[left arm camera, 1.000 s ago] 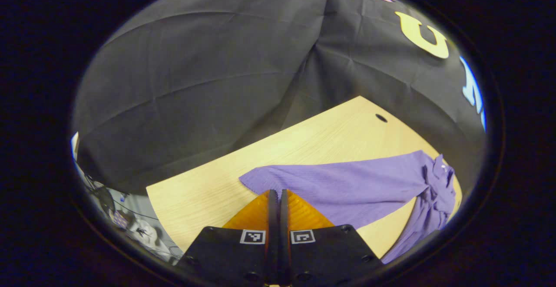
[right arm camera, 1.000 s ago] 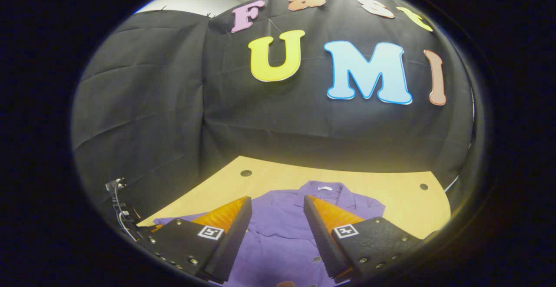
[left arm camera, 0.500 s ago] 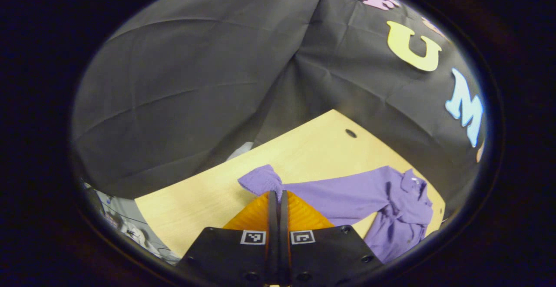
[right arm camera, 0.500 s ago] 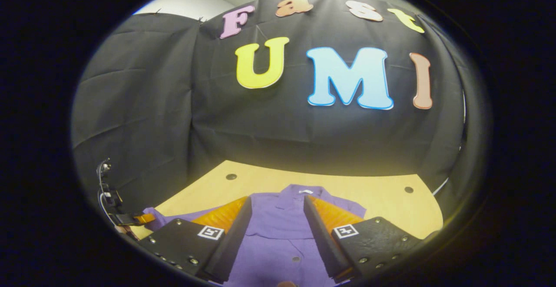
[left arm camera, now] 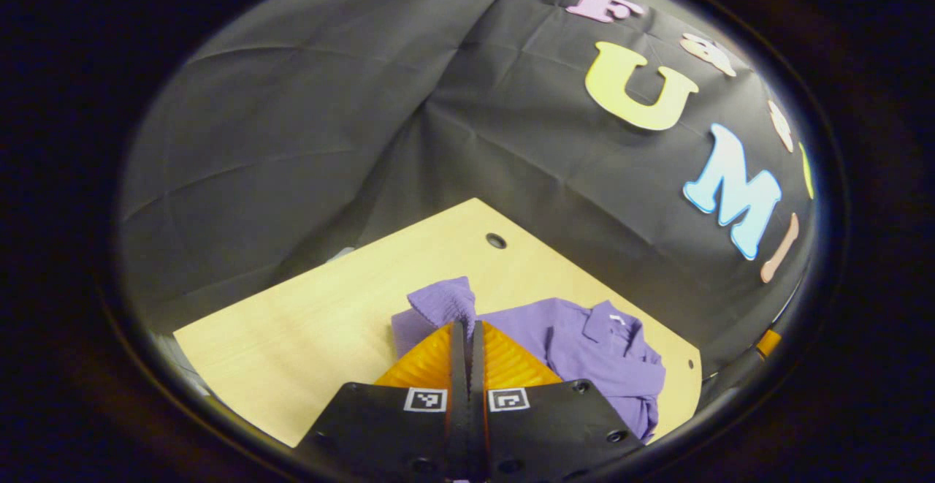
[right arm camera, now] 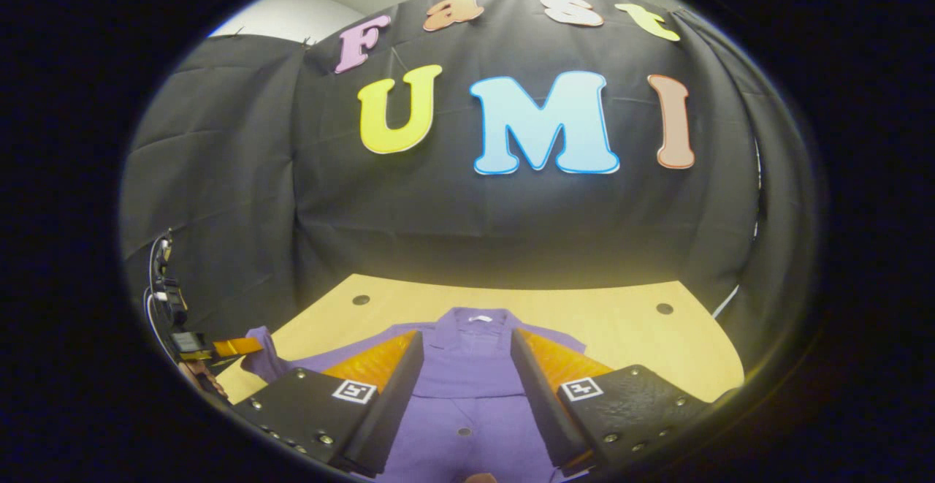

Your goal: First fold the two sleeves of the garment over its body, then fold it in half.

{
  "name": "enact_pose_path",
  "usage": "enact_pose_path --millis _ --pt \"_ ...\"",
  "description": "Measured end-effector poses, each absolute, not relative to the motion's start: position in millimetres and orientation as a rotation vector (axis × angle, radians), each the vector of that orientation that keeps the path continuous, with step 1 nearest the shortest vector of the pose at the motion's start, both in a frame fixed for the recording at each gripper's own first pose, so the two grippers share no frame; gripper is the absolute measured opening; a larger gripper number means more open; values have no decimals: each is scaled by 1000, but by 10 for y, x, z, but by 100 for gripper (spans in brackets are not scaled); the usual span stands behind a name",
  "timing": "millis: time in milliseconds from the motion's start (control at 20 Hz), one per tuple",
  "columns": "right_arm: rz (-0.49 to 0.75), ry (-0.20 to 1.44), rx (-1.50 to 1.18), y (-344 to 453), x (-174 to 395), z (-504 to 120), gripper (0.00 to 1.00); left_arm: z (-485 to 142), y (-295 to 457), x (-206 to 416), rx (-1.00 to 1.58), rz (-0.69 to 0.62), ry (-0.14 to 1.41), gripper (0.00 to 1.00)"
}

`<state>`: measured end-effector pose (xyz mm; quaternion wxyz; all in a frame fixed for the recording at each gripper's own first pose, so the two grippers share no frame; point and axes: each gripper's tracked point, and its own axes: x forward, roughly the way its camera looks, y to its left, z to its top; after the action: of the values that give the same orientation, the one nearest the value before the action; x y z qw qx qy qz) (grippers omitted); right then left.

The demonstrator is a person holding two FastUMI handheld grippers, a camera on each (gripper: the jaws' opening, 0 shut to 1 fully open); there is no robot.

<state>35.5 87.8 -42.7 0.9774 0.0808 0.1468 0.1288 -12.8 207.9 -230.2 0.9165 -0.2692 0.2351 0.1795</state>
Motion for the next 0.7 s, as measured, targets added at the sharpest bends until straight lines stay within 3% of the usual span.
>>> enact_pose_path --millis 700 --pt "165 314 164 80 449 -647 76 -1714 638 1078 -472 99 375 6"
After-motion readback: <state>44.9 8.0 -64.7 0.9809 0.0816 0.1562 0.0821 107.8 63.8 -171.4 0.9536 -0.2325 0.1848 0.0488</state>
